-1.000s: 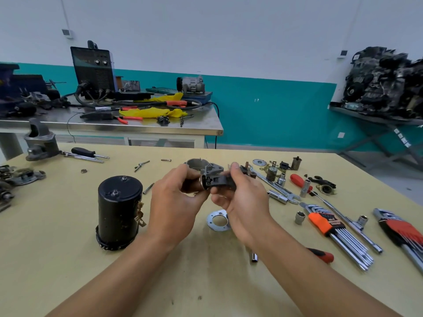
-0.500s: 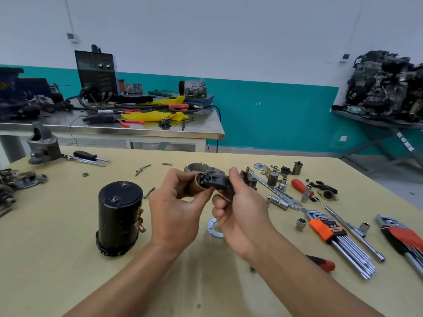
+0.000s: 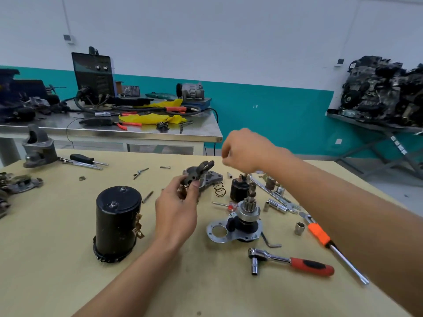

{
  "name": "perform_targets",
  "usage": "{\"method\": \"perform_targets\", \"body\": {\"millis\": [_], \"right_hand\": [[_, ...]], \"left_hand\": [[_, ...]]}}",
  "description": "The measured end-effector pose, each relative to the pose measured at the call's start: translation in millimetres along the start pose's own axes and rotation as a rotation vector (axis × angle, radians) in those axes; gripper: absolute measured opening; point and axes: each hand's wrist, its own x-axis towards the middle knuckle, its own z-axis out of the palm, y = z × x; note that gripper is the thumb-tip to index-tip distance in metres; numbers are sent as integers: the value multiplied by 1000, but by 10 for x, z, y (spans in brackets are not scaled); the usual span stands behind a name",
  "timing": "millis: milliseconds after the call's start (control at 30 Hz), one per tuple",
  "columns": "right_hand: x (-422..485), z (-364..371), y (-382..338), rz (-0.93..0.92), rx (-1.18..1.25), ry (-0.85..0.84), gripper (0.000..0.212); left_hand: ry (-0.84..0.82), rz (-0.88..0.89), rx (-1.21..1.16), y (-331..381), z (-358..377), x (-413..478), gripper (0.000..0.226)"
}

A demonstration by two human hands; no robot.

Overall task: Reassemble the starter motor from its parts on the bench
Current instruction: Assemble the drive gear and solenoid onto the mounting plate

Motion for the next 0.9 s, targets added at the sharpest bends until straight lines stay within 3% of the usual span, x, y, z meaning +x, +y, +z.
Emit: {"method": "perform_targets", "body": {"millis": [100, 200, 367, 500, 600, 733, 800, 900], "right_hand": [[330, 238, -12, -170, -290, -249, 23], [478, 527, -14, -197, -376, -390, 33], [619, 763, 91, -191, -361, -471, 38], [618, 795, 111, -215, -279, -487, 28], [584, 659, 48, -219, -175, -416, 19], [479, 173, -97, -134, 179, -127, 42], [340, 62, -159, -36, 353, -23, 36], [89, 124, -229, 100, 410, 74, 30]], "left_hand": [[18, -117, -95, -44, 4, 43, 18], [37, -239, -188, -105, -14, 39, 21], [0, -327, -321, -142, -20, 60, 22], [-55, -405, -456, -121, -29, 74, 19], [-86, -454, -560, -76, -46, 76, 13], [-72, -489, -690, -72, -76, 145, 14], [-44, -439, -711, -59, -87, 156, 14], [-23, -269, -642, -18, -73, 129, 15]]}}
